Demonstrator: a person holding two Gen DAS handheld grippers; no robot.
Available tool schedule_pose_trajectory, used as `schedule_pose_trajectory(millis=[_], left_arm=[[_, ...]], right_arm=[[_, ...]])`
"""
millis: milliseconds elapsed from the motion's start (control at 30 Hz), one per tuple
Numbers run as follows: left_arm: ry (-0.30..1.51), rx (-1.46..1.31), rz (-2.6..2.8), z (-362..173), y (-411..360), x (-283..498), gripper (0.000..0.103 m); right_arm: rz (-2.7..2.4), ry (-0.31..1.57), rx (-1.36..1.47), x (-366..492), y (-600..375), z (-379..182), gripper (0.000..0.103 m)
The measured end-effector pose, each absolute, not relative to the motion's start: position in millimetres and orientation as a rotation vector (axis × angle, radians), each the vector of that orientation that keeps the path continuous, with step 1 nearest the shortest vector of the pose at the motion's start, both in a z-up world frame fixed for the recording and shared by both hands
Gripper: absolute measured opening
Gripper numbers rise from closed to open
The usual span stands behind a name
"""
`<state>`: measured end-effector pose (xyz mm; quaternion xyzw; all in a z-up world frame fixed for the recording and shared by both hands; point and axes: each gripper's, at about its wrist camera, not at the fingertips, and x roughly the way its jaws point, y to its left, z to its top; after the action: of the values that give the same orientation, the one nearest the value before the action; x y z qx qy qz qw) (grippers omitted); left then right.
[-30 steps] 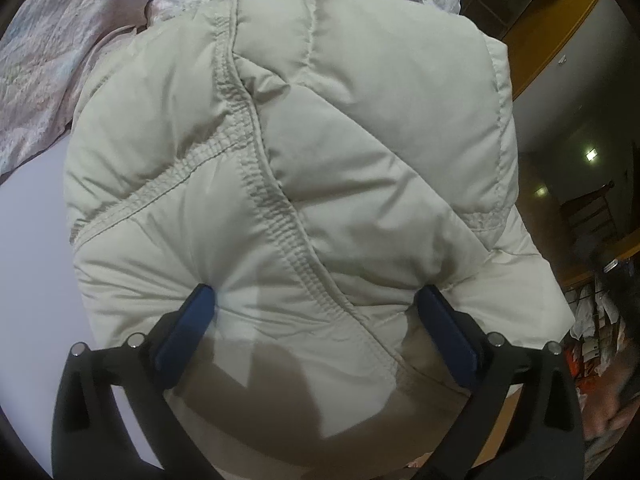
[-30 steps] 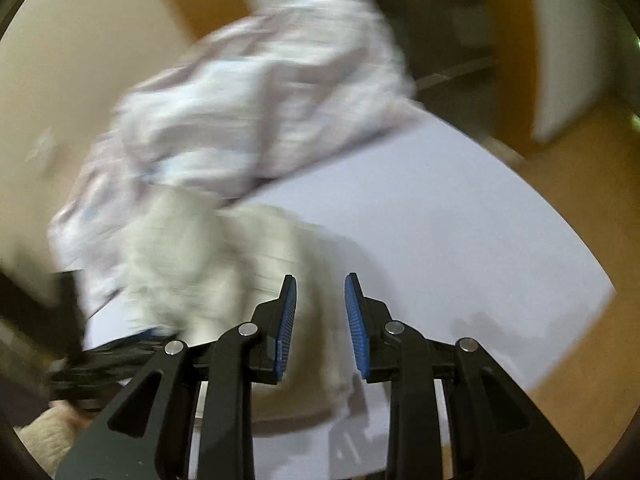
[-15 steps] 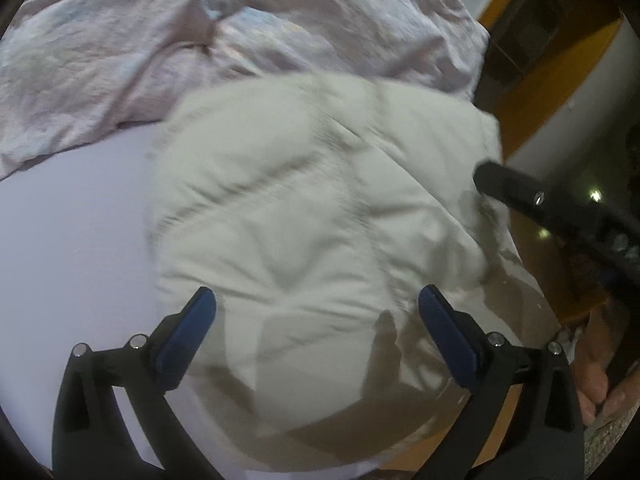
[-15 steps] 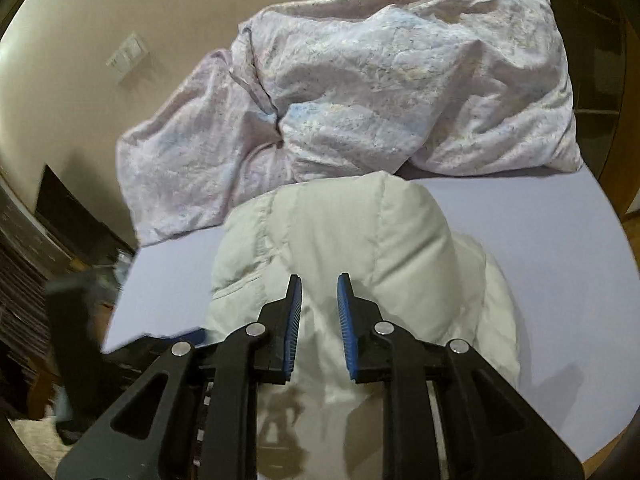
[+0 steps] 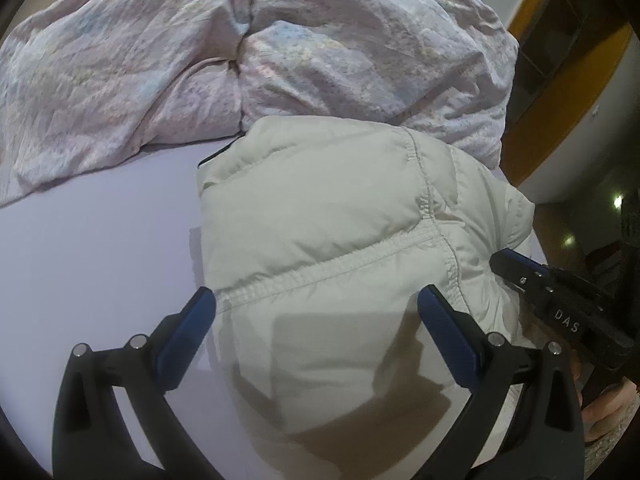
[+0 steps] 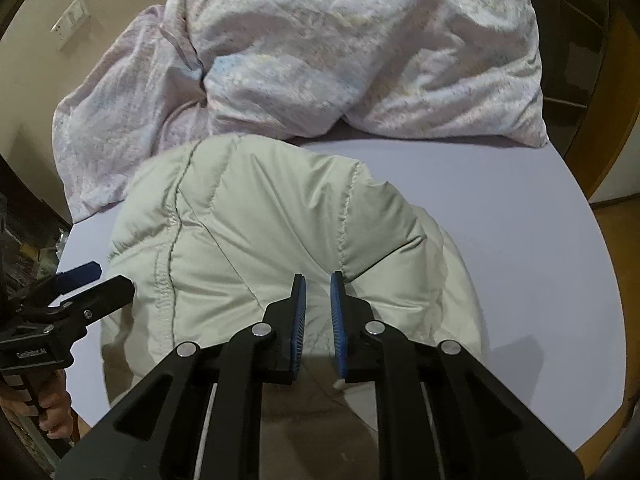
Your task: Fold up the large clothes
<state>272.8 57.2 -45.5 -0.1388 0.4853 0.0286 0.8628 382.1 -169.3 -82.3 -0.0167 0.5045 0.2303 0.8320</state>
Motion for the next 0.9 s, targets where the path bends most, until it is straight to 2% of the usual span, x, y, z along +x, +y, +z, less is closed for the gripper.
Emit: schedule_pose_trajectory(millis=[500, 900], left_arm=[[1.001, -0.130, 0.065, -66, 22, 290, 0.101], [0.975, -0.093, 0.081, -82, 16, 296, 0.101]], right_arm=[[0.481, 1.053, -0.071, 390, -176, -122, 0.012], [0.490, 1.042, -0.047, 391, -178, -134, 0.013]])
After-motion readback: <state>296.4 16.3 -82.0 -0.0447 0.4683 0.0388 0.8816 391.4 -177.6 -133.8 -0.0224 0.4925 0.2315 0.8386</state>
